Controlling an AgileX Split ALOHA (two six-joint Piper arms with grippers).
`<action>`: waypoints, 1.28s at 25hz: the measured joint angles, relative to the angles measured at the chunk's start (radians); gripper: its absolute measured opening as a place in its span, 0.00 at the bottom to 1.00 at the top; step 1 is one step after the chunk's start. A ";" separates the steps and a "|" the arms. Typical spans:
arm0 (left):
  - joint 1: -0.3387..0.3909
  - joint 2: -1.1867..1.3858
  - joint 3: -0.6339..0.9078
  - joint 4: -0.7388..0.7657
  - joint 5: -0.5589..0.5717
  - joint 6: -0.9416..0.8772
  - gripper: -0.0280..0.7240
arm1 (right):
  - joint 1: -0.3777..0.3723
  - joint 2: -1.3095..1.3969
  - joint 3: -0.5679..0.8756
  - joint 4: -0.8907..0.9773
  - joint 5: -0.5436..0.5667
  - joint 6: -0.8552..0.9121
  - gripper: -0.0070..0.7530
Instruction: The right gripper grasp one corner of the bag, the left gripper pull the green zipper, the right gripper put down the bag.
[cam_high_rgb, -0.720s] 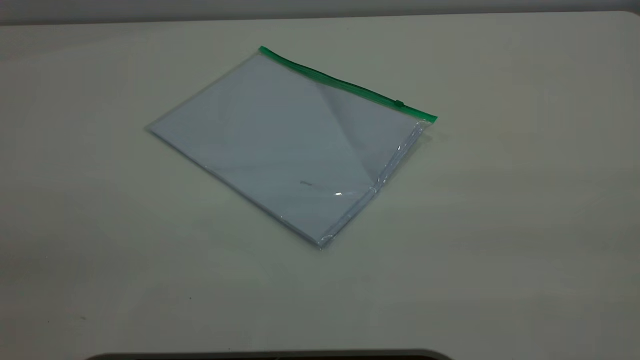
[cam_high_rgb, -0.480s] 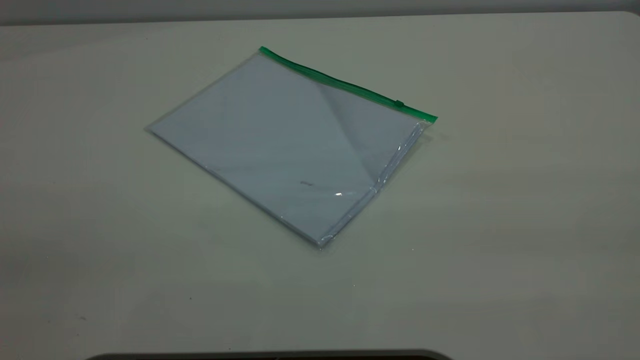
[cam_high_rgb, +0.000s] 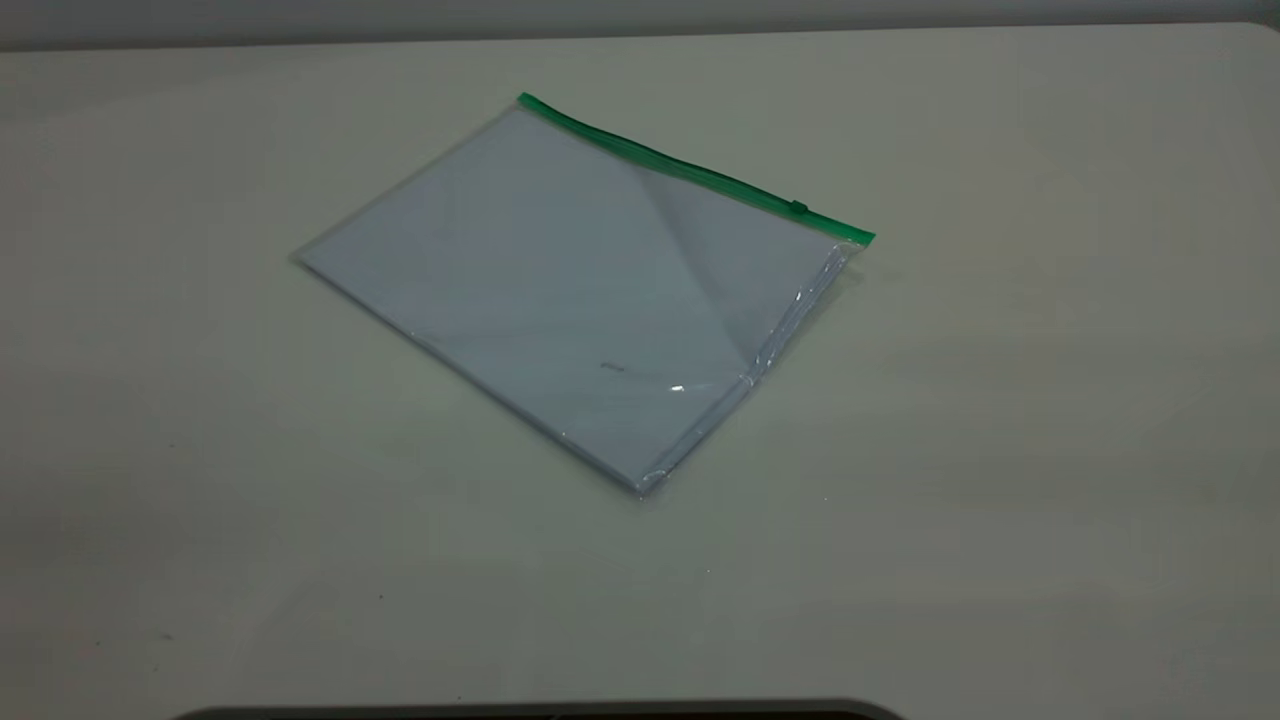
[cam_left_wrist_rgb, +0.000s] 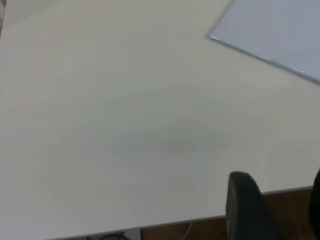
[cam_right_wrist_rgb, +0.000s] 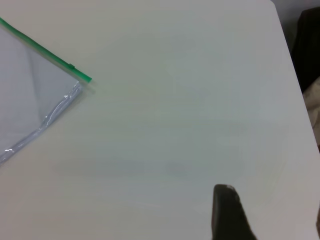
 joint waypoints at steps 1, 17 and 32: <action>0.000 0.000 0.000 0.000 0.000 0.000 0.52 | 0.000 0.000 0.000 0.000 0.000 0.000 0.61; 0.000 0.000 0.000 0.000 0.000 -0.001 0.52 | 0.000 0.000 0.000 0.000 0.000 0.000 0.61; 0.000 0.383 -0.092 -0.043 -0.271 0.008 0.52 | 0.000 0.348 -0.003 0.207 -0.057 -0.171 0.56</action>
